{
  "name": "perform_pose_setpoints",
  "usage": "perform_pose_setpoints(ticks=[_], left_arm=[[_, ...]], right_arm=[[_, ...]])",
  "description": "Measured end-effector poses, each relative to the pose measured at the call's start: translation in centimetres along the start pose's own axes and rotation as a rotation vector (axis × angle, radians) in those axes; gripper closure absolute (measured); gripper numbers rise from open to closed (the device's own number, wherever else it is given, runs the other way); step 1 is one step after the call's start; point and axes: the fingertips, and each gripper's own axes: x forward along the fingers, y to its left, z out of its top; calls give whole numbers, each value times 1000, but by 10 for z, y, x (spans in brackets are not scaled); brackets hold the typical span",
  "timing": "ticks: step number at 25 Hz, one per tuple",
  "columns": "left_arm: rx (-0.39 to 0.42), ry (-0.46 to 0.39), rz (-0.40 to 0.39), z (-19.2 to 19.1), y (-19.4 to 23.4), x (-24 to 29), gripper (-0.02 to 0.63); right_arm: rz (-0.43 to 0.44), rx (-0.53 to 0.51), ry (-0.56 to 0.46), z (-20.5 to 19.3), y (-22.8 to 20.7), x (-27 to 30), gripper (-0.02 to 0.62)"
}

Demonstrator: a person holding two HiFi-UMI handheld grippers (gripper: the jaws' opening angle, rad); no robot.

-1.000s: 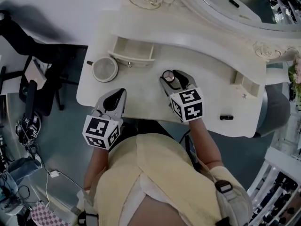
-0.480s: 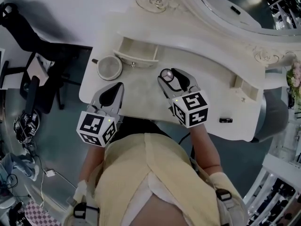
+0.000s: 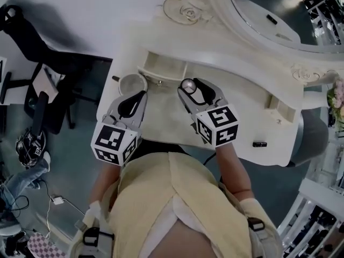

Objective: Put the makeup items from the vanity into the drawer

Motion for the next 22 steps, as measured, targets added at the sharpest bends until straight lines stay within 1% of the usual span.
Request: perform_pose_setpoints(ticks=[6,10,13,17,22], left_arm=[[-2,0,7,8,28,-4,607],[4,8,7,9,41,-4,607],[8,10,7,9,52,-2,607],[17,8,6,11,63,1,607],[38,13,-20,10,72,9,607]], right_arm=[[19,-31,51,20,12,33,370],[27,-12,89,27,16,54,370],[14,-5,134,27,16,69,370],[7,70,202,23,14,85,370],[-4,164,271,19,10,98,370]])
